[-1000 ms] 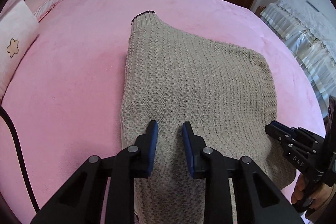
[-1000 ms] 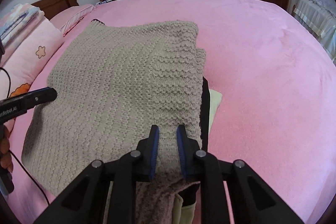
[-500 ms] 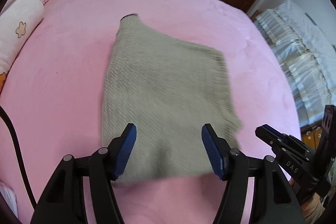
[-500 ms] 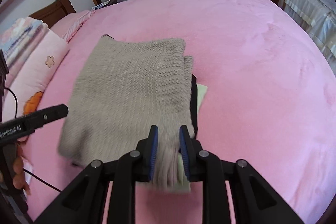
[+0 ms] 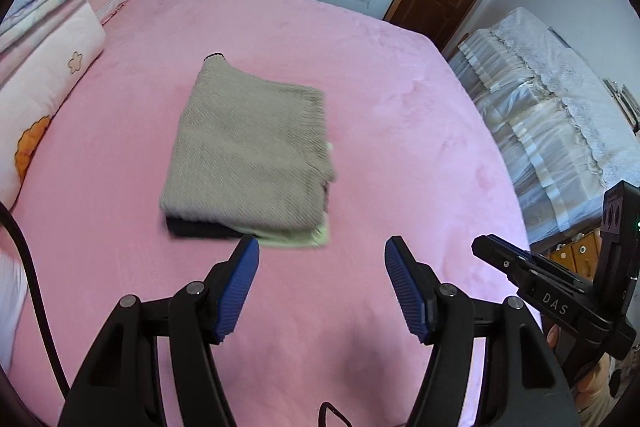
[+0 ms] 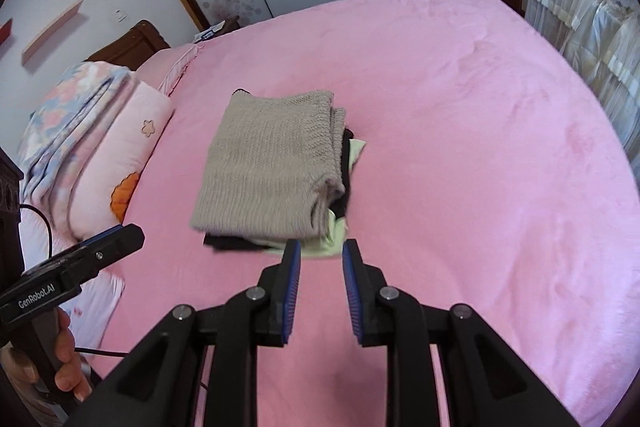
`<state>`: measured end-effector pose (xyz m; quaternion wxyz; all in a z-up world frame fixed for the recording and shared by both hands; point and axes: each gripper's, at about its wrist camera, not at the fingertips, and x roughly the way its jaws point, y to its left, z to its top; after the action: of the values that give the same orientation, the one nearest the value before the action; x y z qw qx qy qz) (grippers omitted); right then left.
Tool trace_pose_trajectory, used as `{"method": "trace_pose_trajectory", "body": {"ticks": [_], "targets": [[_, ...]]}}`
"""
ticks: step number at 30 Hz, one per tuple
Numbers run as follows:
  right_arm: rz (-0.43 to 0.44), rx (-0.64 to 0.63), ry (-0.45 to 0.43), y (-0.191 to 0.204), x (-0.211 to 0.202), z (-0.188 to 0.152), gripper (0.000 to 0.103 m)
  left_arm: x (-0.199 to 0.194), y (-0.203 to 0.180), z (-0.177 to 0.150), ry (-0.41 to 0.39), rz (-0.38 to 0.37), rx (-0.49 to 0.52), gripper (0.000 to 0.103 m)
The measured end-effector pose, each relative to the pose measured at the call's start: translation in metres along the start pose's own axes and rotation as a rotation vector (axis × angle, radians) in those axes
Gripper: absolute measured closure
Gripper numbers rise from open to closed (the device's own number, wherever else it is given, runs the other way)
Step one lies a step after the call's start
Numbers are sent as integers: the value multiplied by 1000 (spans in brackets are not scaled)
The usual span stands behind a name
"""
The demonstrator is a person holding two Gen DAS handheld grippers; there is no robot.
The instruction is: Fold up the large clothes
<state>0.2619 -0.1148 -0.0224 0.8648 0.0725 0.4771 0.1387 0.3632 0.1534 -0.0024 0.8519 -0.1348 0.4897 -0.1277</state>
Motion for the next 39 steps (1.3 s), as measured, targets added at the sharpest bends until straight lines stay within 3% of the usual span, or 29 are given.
{"method": "trace_pose_trajectory", "body": {"ticks": [8, 18, 27, 34, 38, 39], "targets": [[12, -73, -4, -22, -96, -56, 81, -62, -70, -85, 22, 22, -19, 39], [24, -152, 33, -45, -161, -128, 81, -114, -130, -183, 44, 51, -19, 39], [9, -146, 46, -74, -204, -171, 81, -132, -158, -225, 50, 70, -7, 39], [-60, -127, 34, -84, -197, -203, 81, -124, -174, -252, 71, 142, 51, 39], [-74, -110, 25, -83, -192, -218, 58, -117, -176, -269, 95, 185, 46, 39], [-79, -113, 18, -80, -192, -222, 58, -116, -176, -272, 101, 189, 41, 39]]}}
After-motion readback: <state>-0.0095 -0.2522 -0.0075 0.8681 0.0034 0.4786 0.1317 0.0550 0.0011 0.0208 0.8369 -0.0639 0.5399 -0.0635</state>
